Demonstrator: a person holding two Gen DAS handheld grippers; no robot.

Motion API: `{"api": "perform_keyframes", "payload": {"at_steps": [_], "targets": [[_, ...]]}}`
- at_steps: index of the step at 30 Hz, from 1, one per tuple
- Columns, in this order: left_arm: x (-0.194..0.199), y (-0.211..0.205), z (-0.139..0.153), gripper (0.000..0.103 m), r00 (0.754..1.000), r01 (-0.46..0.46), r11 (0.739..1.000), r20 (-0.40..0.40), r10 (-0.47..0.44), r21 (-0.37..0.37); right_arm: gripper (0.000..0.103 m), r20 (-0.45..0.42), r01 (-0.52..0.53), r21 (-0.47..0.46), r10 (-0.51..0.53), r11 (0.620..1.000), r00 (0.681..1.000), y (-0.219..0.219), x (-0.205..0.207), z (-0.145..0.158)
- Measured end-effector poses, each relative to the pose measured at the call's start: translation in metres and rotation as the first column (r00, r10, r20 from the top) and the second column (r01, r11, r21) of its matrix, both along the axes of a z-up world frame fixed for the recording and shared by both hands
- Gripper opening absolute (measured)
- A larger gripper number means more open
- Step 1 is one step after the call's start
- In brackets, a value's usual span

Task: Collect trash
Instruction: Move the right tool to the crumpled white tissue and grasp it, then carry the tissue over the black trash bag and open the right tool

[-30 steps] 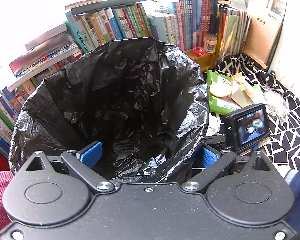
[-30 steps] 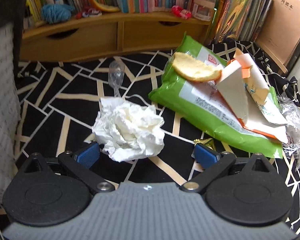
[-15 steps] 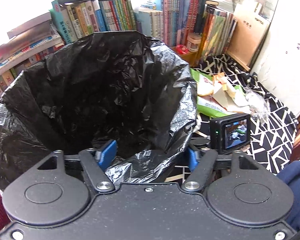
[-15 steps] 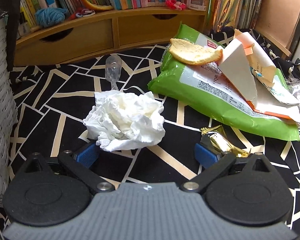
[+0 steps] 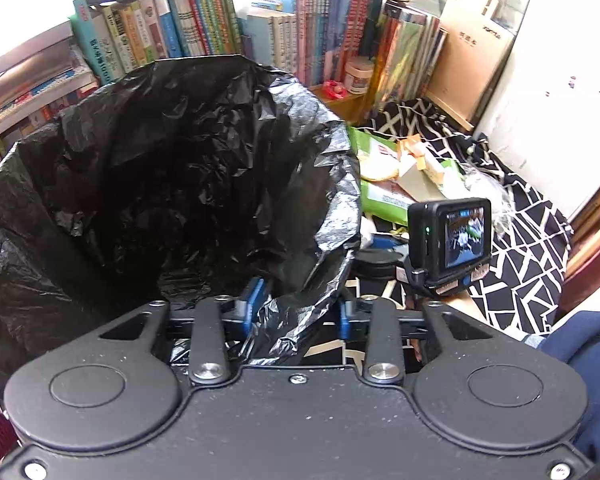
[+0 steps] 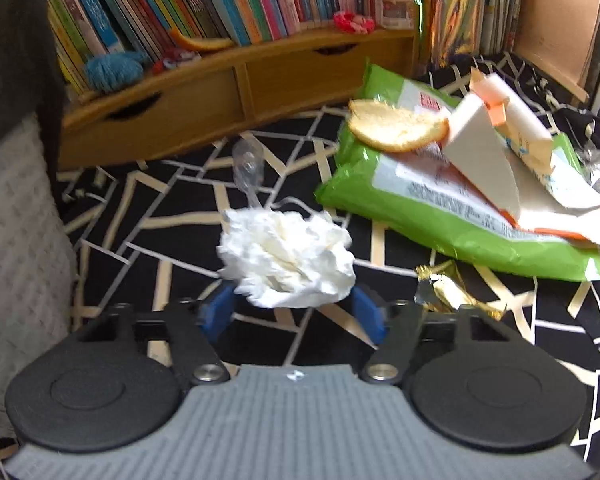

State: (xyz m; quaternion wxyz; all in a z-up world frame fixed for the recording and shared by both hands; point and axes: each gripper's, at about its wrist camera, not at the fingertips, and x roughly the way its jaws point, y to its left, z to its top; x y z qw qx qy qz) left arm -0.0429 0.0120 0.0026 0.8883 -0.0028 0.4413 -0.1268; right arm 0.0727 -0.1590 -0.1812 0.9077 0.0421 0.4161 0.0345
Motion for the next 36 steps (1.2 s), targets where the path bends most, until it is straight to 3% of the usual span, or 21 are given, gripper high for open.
{"api": "perform_keyframes", "payload": {"at_steps": [1, 3, 9, 15, 19, 23, 26, 29, 32, 36], "targets": [[0.000, -0.001, 0.000, 0.031, 1.000, 0.003, 1.000, 0.004, -0.003, 0.002, 0.048, 0.015, 0.000, -0.002, 0.000, 1.000, 1.000, 0.001, 0.000, 0.005], [-0.001, -0.001, 0.000, 0.030, 1.000, 0.008, 1.000, 0.011, -0.008, 0.005, 0.019, 0.033, 0.008, -0.003, -0.008, 1.000, 0.999, 0.003, 0.000, 0.014], [-0.002, 0.000, 0.000, 0.030, 1.000, 0.012, 1.000, 0.019, -0.012, 0.001, 0.013, 0.079, 0.000, 0.001, 0.000, 1.000, 0.997, 0.006, 0.000, 0.033], [-0.002, 0.001, 0.000, 0.030, 1.000, 0.012, 1.000, 0.020, -0.012, -0.007, 0.010, 0.194, 0.017, 0.052, -0.027, 0.998, 0.981, 0.002, -0.005, 0.070], [-0.001, 0.002, 0.000, 0.029, 1.000, 0.009, 1.000, 0.003, -0.009, -0.026, 0.010, 0.310, -0.014, 0.099, -0.017, 0.995, 0.950, -0.001, -0.013, 0.112], [-0.001, 0.004, 0.000, 0.029, 1.000, 0.008, 0.999, 0.001, -0.008, -0.031, 0.010, 0.451, -0.110, 0.153, 0.029, 0.982, 0.892, -0.004, -0.030, 0.158], [-0.001, 0.004, -0.001, 0.029, 1.000, 0.009, 0.999, 0.002, -0.009, -0.033, 0.010, 0.568, -0.283, 0.233, 0.106, 0.930, 0.816, -0.009, -0.048, 0.189], [-0.001, 0.004, -0.001, 0.029, 1.000, 0.009, 0.999, 0.003, -0.009, -0.032, 0.010, 0.615, -0.433, 0.260, 0.197, 0.863, 0.763, -0.002, -0.058, 0.208], [-0.001, 0.004, -0.001, 0.029, 1.000, 0.009, 1.000, 0.003, -0.009, -0.030, 0.010, 0.624, -0.548, 0.294, 0.277, 0.783, 0.731, 0.010, -0.061, 0.212], [-0.002, 0.002, -0.001, 0.029, 1.000, 0.007, 1.000, 0.004, -0.007, -0.026, 0.013, 0.609, -0.614, 0.270, 0.363, 0.742, 0.706, 0.028, -0.065, 0.211]]}}
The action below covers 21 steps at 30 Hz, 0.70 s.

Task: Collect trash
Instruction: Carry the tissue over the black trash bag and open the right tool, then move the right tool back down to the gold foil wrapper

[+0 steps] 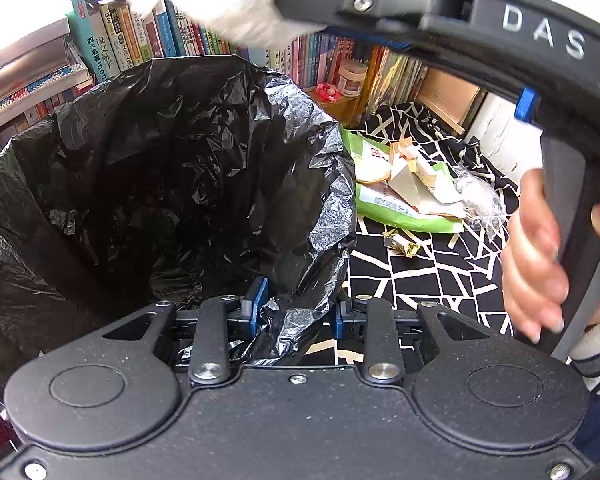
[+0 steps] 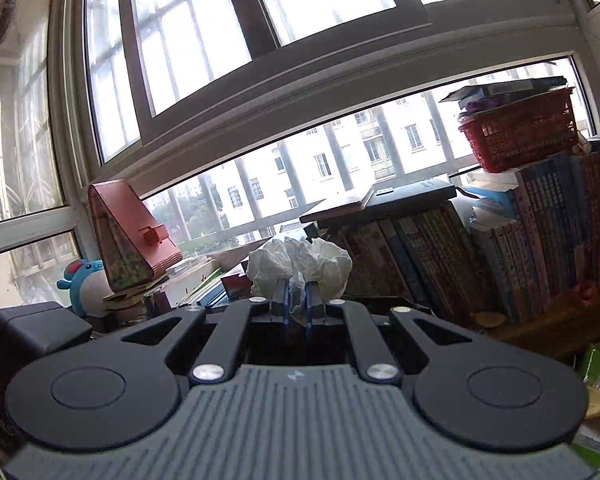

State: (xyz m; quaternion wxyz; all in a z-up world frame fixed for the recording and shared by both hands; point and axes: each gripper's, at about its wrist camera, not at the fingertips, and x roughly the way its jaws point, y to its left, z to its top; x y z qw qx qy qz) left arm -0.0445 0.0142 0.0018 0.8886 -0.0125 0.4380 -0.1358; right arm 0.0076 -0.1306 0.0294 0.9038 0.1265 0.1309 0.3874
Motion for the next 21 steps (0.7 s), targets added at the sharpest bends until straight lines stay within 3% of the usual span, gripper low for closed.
{"api": "perform_keyframes", "payload": {"at_steps": [5, 8, 11, 16, 21], "targets": [[0.000, -0.001, 0.000, 0.030, 1.000, -0.001, 1.000, 0.002, 0.001, 0.006, 0.021, -0.038, -0.045, -0.011, 0.044, 0.999, 0.998, 0.006, -0.007, -0.005], [-0.001, -0.002, 0.000, 0.030, 1.000, -0.002, 1.000, 0.004, 0.002, 0.011, 0.047, -0.054, -0.050, -0.011, 0.049, 0.999, 0.997, 0.004, -0.008, -0.007], [-0.001, -0.003, 0.000, 0.030, 1.000, -0.002, 1.000, 0.005, 0.002, 0.014, 0.060, -0.053, -0.055, -0.011, 0.054, 0.998, 0.997, 0.003, -0.009, -0.006], [-0.002, -0.004, 0.001, 0.031, 1.000, -0.002, 1.000, 0.006, 0.002, 0.019, 0.068, -0.054, -0.028, -0.018, 0.027, 0.999, 0.998, 0.000, -0.009, -0.007], [-0.002, -0.004, 0.001, 0.031, 1.000, -0.001, 1.000, 0.007, 0.000, 0.025, 0.079, -0.067, 0.072, -0.009, -0.073, 0.997, 0.995, -0.013, -0.004, -0.009]]}}
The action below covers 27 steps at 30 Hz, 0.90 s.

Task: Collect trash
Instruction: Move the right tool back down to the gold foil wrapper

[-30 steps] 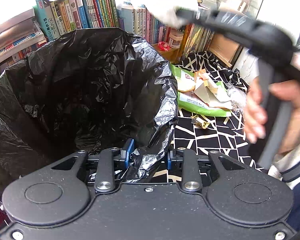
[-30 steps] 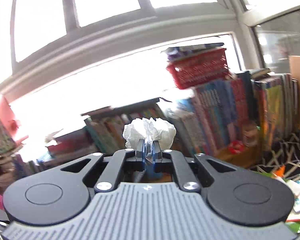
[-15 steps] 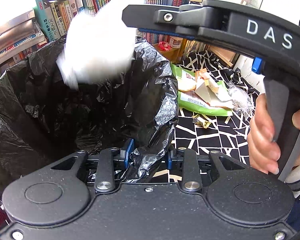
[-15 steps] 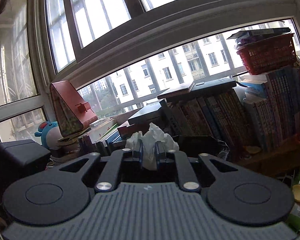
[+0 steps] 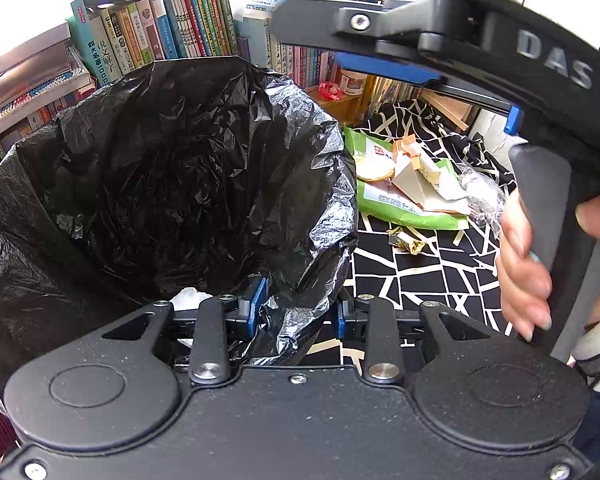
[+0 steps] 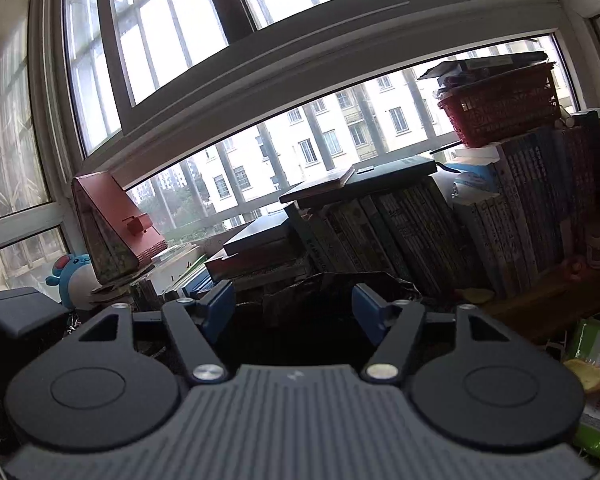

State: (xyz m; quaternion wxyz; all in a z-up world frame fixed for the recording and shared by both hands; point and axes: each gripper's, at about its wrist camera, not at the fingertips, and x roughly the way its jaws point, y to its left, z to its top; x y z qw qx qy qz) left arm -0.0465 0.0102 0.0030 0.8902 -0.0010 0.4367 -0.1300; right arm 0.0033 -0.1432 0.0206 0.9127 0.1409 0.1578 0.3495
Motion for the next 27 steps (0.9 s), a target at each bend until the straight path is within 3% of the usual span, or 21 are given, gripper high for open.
{"api": "perform_keyframes", "payload": {"at_steps": [3, 6, 10, 14, 16, 19, 27], "targets": [[0.000, 0.000, 0.000, 0.031, 1.000, 0.000, 1.000, 0.000, 0.000, 0.002, 0.082, -0.023, 0.122, -0.046, -0.124, 0.991, 0.992, -0.010, 0.007, -0.003], [0.001, 0.001, 0.000, 0.031, 1.000, -0.001, 1.000, -0.002, 0.001, 0.003, 0.084, -0.063, 0.280, -0.149, -0.292, 0.948, 0.954, -0.022, 0.019, -0.009], [0.001, 0.001, 0.000, 0.031, 1.000, -0.001, 1.000, -0.003, 0.001, 0.004, 0.084, -0.186, 0.456, -0.210, -0.494, 0.865, 0.850, -0.053, 0.040, -0.026], [0.001, 0.001, 0.000, 0.031, 1.000, -0.001, 1.000, -0.002, 0.001, 0.003, 0.084, -0.347, 0.575, -0.255, -0.629, 0.777, 0.696, -0.091, 0.057, -0.056], [0.001, 0.001, 0.000, 0.032, 1.000, -0.002, 1.000, -0.004, 0.002, 0.002, 0.084, -0.410, 0.594, -0.303, -0.665, 0.745, 0.625, -0.101, 0.066, -0.074], [0.000, 0.002, 0.000, 0.033, 1.000, -0.003, 1.000, -0.006, 0.003, -0.001, 0.084, -0.440, 0.582, -0.391, -0.700, 0.713, 0.562, -0.105, 0.074, -0.100], [0.000, 0.005, -0.001, 0.033, 1.000, -0.004, 1.000, -0.010, 0.004, -0.008, 0.082, -0.448, 0.492, -0.545, -0.732, 0.679, 0.513, -0.098, 0.093, -0.162]]}}
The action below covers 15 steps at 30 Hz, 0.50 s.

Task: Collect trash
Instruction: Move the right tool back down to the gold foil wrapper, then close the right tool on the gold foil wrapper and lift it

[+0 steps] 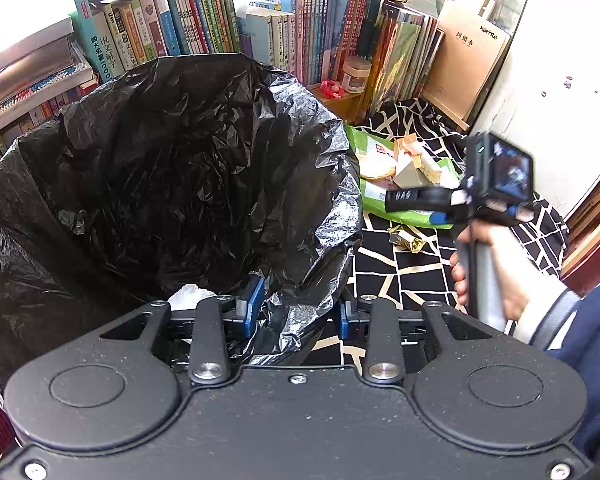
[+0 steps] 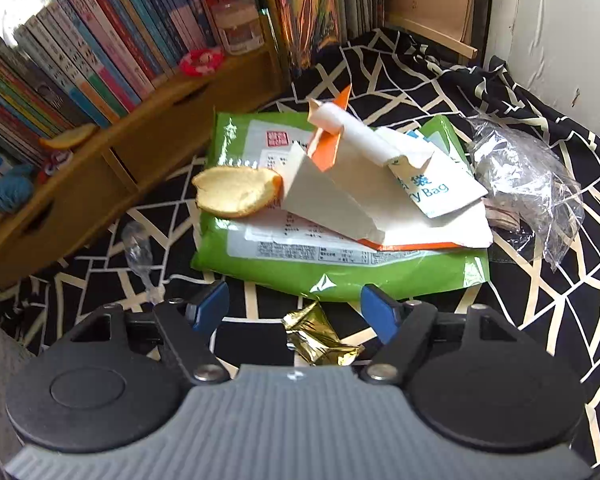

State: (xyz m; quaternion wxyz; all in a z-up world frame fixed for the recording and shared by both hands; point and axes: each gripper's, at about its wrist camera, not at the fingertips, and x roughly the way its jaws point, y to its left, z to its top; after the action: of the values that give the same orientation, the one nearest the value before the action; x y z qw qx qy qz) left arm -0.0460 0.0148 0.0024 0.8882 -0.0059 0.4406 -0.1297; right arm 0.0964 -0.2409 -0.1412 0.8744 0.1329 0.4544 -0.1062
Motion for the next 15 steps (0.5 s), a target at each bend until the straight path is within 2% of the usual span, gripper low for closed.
{"api": "perform_keyframes", "payload": {"at_steps": [5, 11, 15], "targets": [[0.001, 0.001, -0.001, 0.033, 1.000, -0.002, 1.000, -0.003, 0.002, -0.008, 0.079, -0.041, -0.010, -0.018, 0.010, 1.000, 0.999, 0.000, 0.002, -0.022], [0.001, 0.001, -0.001, 0.033, 1.000, -0.003, 1.000, -0.004, 0.003, -0.011, 0.077, -0.050, -0.040, -0.043, 0.038, 0.998, 0.998, 0.005, 0.004, -0.029], [0.001, 0.001, -0.001, 0.033, 1.000, -0.003, 1.000, -0.004, 0.003, -0.010, 0.071, -0.065, -0.050, -0.046, 0.047, 0.998, 0.997, 0.006, 0.004, -0.033]]}}
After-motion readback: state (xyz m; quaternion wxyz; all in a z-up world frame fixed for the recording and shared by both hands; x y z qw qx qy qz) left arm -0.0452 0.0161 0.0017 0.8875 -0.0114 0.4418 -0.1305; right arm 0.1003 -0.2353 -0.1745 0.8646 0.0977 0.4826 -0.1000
